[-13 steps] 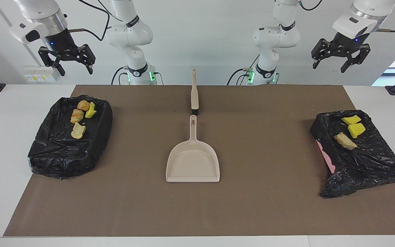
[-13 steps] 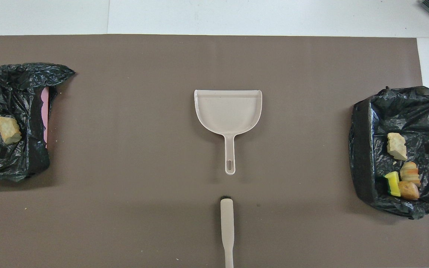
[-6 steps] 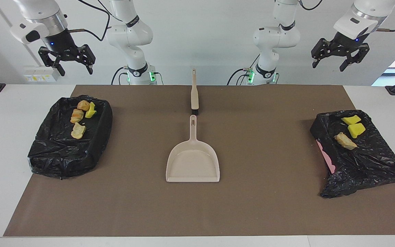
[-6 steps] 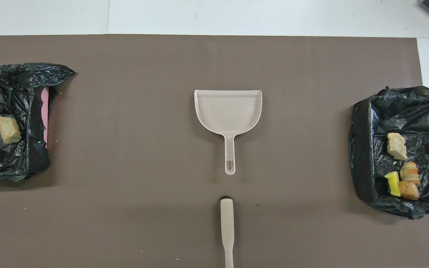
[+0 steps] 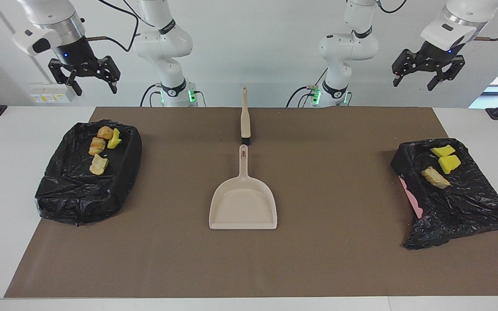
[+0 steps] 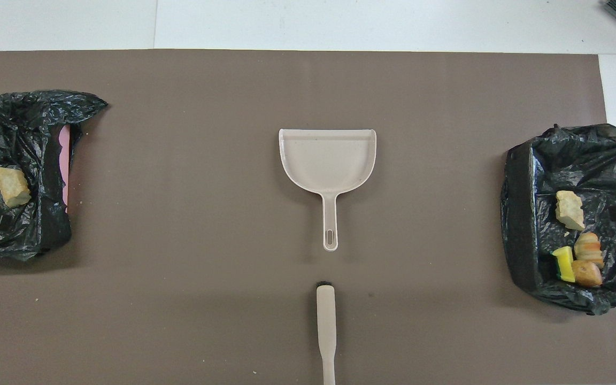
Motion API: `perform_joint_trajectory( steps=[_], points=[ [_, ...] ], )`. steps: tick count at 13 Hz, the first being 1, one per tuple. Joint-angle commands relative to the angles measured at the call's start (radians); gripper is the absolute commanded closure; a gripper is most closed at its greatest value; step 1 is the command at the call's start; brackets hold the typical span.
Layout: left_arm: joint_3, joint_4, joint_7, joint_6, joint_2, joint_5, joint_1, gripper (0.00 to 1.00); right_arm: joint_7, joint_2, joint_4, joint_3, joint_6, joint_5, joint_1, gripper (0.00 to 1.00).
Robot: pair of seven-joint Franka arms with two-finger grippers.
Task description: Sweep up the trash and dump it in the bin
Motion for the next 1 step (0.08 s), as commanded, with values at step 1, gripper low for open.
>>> perform_joint_trajectory(
  steps=[1],
  points=[
    [-0.002,-0.041,-0.010,0.026,-0.031,-0.020,0.011,0.00,-0.002,-0.023,-0.028,0.003,0.014,-0.015,-0.003,0.00]
  ],
)
